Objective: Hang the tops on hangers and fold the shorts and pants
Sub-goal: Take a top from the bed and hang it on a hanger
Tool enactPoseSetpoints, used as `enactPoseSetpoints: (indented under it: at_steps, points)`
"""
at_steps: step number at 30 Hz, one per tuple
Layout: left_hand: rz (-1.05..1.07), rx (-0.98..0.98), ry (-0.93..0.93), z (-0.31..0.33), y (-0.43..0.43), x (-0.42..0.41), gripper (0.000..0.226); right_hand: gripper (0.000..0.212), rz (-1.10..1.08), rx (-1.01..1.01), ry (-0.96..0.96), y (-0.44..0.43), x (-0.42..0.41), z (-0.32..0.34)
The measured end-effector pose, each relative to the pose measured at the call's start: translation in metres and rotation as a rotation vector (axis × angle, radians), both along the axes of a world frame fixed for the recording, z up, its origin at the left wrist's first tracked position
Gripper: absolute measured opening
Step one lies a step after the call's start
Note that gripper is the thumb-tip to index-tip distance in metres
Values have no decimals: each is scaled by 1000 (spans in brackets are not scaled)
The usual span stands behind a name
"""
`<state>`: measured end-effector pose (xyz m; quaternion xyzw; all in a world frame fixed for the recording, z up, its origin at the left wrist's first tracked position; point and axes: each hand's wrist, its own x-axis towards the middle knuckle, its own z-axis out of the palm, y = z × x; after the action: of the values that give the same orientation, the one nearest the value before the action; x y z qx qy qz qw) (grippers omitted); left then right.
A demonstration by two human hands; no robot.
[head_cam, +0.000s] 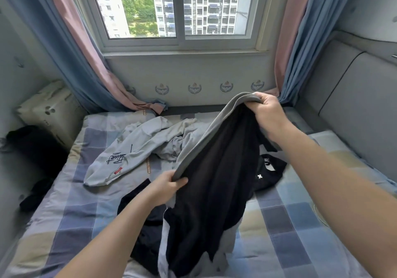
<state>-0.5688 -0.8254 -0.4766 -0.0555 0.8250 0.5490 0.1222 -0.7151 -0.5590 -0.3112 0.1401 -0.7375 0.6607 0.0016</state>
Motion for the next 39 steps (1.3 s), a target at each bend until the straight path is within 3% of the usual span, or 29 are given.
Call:
enactPoseSetpoints:
  at_steps: [3, 4, 6, 8, 9, 11, 12, 13, 15, 18, 20, 23, 25, 28, 31, 33, 37, 39]
  points:
    - [147, 0, 235, 26, 7, -6, 34, 16, -56, 234, 9, 4, -6, -10]
    - [142, -15, 321, 40, 11, -9, 40, 30, 10, 331, 17, 3, 0, -13]
    - [92, -33, 475, 68, 19, -14, 41, 68, 263, 464, 42, -2, 14, -20]
    - [21, -143, 568, 95, 30, -16, 23, 79, 534, 564, 11, -16, 35, -28]
    - [-9, -207, 586, 106, 36, -17, 11, 70, 618, 624, -26, -23, 45, -34]
    - [-43, -285, 600, 118, 44, -17, 6, 25, 675, 729, -87, -34, 60, -48]
    - [-41, -295, 593, 119, 46, -16, 8, 18, 671, 745, -73, -37, 62, -54]
    - [-25, -277, 584, 118, 46, -16, 7, 26, 640, 734, -37, -37, 60, -58]
    - [15, -234, 539, 107, 38, -14, 19, 24, 546, 597, 13, -34, 56, -54]
    - [-42, -227, 268, 80, 22, -7, 33, 30, 459, 414, 109, -29, 44, -32]
    - [-69, -220, 75, 49, 14, -1, 27, 33, 397, 326, 152, -27, 37, -15]
    - [110, -58, -69, 18, 9, 7, 16, 28, 213, 165, 122, -22, 21, -3]
    - [289, 128, -103, 17, 12, 10, 20, 23, 68, 165, 82, -17, 6, -7]
    - [435, 320, -97, 36, 21, 5, 19, 17, -39, 351, -44, -7, -7, -26]
    - [482, 370, -96, 65, 29, -7, 24, 36, 77, 559, -15, -7, 12, -46]
    - [495, 386, -86, 81, 38, -13, 28, 31, 224, 507, 1, -13, 37, -59]
    - [440, 402, -31, 103, 62, -17, 36, 8, 522, 384, -245, -15, 81, -93]
    - [422, 495, -10, 114, 71, -16, 45, 26, 556, 380, -368, -12, 96, -111]
